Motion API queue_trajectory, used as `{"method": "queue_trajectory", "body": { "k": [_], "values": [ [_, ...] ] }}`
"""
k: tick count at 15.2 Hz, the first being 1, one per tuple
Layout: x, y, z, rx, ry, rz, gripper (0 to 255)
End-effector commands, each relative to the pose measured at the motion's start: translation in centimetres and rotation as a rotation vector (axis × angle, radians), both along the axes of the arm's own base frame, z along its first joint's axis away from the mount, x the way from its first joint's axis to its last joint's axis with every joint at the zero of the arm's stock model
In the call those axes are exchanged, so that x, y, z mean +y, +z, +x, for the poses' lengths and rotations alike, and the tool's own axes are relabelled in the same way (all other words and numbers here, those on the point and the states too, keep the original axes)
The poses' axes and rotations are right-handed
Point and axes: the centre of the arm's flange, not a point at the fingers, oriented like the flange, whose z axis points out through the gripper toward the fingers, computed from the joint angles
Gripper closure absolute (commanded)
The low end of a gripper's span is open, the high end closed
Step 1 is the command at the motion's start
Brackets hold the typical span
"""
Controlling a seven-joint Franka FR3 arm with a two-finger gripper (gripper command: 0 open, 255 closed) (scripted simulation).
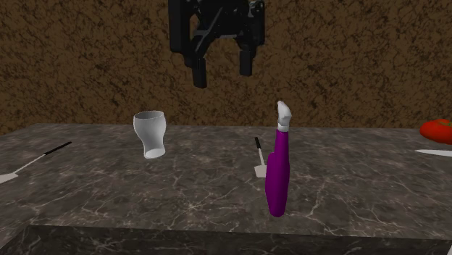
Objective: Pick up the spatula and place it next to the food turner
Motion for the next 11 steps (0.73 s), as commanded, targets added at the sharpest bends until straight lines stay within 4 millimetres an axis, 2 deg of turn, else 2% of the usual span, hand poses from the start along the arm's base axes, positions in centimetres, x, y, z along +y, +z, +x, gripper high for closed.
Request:
{"method": "queue_trajectory", "body": {
  "k": [1,11],
  "values": [
    [0.0,0.0,0.0,0.0,0.0,0.0,0],
    [-8.8,-7.6,6.6,-0.012,-0.261,0.029,0]
  ]
}}
